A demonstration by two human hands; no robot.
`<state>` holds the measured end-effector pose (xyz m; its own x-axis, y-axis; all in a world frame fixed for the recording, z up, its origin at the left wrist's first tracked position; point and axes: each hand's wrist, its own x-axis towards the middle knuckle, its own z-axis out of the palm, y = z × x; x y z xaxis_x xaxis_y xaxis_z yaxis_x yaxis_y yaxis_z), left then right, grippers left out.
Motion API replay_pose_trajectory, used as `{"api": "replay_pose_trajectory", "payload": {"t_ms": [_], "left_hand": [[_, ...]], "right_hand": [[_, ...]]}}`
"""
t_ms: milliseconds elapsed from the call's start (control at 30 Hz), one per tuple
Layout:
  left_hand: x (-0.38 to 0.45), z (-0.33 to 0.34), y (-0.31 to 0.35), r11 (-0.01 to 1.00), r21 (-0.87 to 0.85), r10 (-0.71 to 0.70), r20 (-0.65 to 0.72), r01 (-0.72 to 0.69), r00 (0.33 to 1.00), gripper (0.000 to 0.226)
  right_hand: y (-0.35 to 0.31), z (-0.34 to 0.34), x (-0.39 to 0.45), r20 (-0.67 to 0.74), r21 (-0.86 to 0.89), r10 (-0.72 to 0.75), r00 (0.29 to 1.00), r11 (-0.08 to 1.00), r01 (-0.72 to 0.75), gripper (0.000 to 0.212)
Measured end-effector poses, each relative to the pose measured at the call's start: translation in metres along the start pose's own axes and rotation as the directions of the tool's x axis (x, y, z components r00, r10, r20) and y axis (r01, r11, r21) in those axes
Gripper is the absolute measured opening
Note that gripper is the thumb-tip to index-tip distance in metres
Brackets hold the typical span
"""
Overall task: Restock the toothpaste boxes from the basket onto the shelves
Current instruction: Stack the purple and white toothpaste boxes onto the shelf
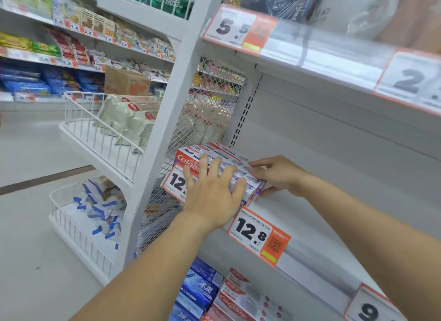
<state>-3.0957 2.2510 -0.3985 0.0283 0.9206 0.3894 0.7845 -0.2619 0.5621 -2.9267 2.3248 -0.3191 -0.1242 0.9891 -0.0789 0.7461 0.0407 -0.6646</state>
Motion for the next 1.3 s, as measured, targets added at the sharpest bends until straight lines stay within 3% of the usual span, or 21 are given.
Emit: {"api": "replay_pose_trajectory", "payload": {"t_ms": [233, 467, 833, 1033, 1133, 1200, 1267, 1300], "left_hand": [[0.000, 0.001, 0.001, 1.000, -0.005, -0.006, -0.012, 0.006, 1.000, 0.047], [0.000, 0.002, 0.000, 1.000, -0.004, -0.001, -0.015, 0.001, 1.000, 0.049], [0.001, 0.003, -0.001, 1.000, -0.009, 0.001, -0.007, -0.001, 1.000, 0.049], [0.001, 0.003, 0.001, 1.000, 0.010, -0.002, 0.004, 0.002, 1.000, 0.049], [0.002, -0.001, 0.002, 1.000, 0.024, -0.003, 0.038, 0.002, 0.999, 0.052], [0.002, -0.004, 0.004, 0.997, 0.078, -0.014, 0.061, 0.009, 0.998, 0.054], [-0.004, -0.001, 0.010, 0.992, 0.125, -0.018, -0.022, 0.021, 1.000, 0.054], [-0.011, 0.000, 0.016, 0.992, 0.126, 0.004, -0.135, 0.013, 0.991, 0.052]], "right_hand": [[-0.006, -0.002, 0.003, 0.046, 0.107, 0.005, 0.999, 0.994, -0.010, 0.042], [0.001, -0.001, 0.006, -0.022, 0.175, -0.002, 1.000, 0.985, 0.005, 0.037], [-0.002, -0.001, -0.001, 0.001, 0.235, 0.058, 0.998, 0.970, -0.057, 0.040], [0.003, 0.001, -0.001, -0.023, 0.179, 0.059, 0.998, 0.982, -0.054, 0.040], [0.003, 0.004, -0.008, -0.174, 0.045, -0.037, 0.984, 0.998, 0.046, 0.042], [0.003, 0.005, -0.022, -0.355, 0.035, -0.145, 0.923, 0.985, 0.168, 0.029], [0.002, 0.006, -0.050, -0.477, -0.026, -0.278, 0.834, 0.952, 0.303, 0.013], [0.002, 0.008, -0.070, -0.493, -0.058, -0.343, 0.800, 0.930, 0.363, 0.013]]}}
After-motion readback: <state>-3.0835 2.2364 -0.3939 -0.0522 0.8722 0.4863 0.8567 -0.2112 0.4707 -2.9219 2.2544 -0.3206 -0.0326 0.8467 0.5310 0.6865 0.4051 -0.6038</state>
